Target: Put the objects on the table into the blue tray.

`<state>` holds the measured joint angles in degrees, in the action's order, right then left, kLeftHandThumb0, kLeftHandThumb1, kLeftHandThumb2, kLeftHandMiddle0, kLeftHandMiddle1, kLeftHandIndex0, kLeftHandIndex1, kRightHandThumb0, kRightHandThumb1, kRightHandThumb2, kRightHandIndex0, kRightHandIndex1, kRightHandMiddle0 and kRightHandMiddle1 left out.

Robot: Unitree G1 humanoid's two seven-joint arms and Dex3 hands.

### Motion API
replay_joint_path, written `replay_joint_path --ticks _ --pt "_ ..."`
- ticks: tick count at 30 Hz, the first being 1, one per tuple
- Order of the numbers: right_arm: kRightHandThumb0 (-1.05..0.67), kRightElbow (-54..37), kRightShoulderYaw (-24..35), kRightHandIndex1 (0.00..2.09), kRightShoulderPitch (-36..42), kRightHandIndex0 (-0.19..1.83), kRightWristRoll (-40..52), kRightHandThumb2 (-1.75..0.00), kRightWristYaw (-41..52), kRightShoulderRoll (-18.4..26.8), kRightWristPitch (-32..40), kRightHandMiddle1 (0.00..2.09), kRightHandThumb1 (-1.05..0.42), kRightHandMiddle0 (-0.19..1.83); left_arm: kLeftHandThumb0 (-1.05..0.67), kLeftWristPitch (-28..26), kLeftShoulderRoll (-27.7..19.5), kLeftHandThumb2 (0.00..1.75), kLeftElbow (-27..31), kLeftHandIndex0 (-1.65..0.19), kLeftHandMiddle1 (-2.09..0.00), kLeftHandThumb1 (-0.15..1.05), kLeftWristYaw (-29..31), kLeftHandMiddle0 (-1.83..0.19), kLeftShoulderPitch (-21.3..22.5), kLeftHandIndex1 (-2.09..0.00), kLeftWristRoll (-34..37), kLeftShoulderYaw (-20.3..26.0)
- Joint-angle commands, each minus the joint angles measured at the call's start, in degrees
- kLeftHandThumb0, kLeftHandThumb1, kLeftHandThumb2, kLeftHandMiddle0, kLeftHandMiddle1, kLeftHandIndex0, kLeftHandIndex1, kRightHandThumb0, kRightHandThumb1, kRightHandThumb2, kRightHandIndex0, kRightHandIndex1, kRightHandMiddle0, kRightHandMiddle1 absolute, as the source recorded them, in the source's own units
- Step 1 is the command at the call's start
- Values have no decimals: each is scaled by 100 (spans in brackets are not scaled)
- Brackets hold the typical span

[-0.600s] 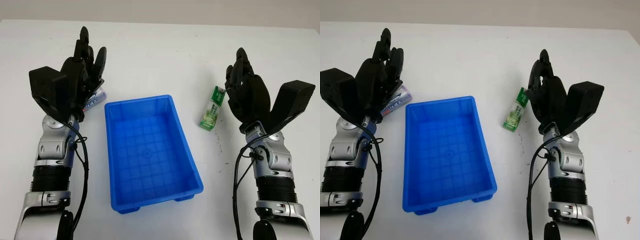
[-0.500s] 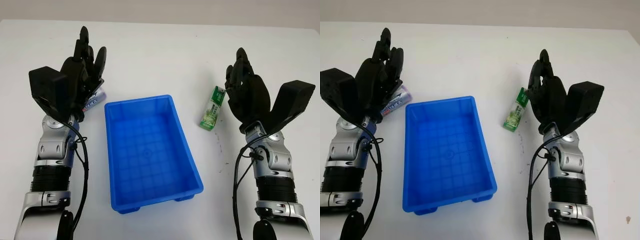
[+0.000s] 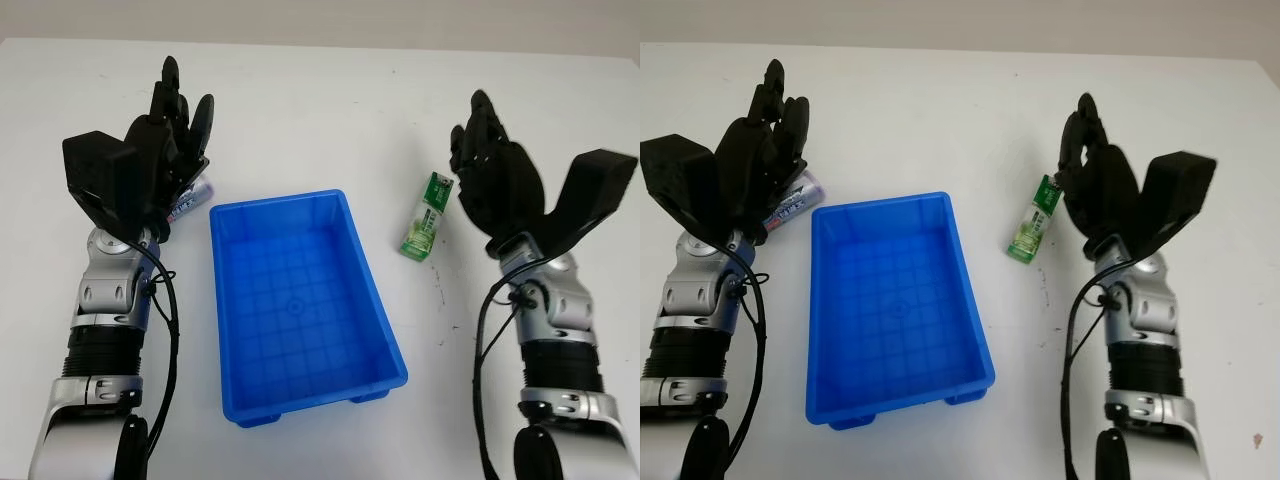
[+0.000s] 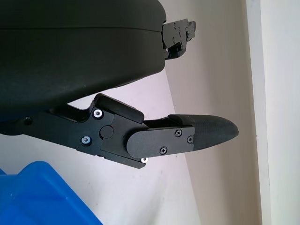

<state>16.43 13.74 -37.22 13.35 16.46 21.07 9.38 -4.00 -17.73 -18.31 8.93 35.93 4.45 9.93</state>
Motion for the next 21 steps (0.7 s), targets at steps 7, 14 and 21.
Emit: replay_joint_path --ticks 7,14,21 --pt "-31 730 -1167 38 -1352 27 -1694 -4 1490 1842 -1555 89 -75 0 -77 100 -54 54 86 19 0 105 23 19 66 0 18 10" --pt "-29 1192 -2278 19 -1837 39 -3465 -6 1827 2583 -3067 17 -70 41 -78 188 -69 53 4 19 0 105 58 19 131 0 -23 -25" --pt "-27 1420 -3102 11 -2035 35 -4788 -6 1950 2852 -3909 8 -72 40 -75 444 -78 52 -223 19 0 105 80 19 236 0 -36 -12"
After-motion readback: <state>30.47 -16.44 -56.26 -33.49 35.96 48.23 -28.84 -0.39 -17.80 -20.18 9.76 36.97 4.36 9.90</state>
